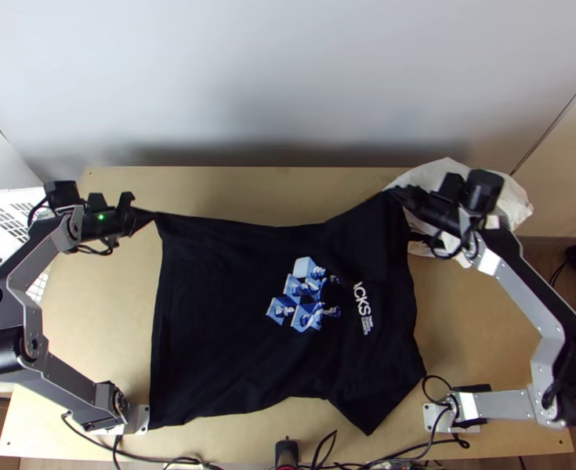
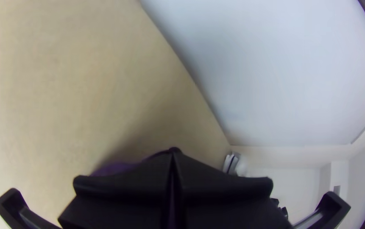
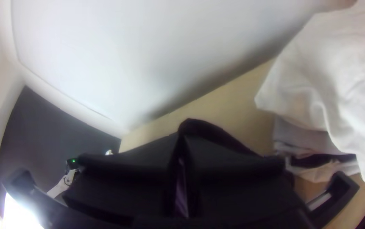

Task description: Fold the t-shirt

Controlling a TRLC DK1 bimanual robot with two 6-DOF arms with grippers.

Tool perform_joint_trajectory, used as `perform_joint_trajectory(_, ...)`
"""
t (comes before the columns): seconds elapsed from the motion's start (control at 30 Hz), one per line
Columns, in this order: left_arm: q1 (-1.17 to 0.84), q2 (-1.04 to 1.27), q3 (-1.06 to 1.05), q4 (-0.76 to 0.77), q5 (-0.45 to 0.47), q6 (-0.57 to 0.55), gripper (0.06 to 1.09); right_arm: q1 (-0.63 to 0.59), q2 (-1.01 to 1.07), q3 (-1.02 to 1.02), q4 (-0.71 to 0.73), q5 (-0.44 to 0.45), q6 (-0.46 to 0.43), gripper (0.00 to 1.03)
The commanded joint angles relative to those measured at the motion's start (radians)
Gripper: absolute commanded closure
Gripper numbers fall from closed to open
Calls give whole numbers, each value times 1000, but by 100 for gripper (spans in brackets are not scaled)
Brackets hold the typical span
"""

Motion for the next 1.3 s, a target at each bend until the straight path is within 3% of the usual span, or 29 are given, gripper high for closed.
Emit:
perform_joint_trajectory(0.0,-27,96,91,67,-62,-55,105,81,133,85,70,56,-10,100)
perform_joint_trajectory(0.07,-35,145,137,67,-118,-56,105,89,175,112,70,74,-10,100)
perform_joint_trajectory(0.57,-55,474,487,-23,-239,-38,105,84,523,358,55,217,-31,100)
perform_joint_trajectory(1.13,30,512,599,-72,-299,22,105,95,693,566,-22,320,-31,100)
perform_joint_trajectory(1.27,23,515,597,-118,-342,79,105,109,704,571,-27,332,-31,100)
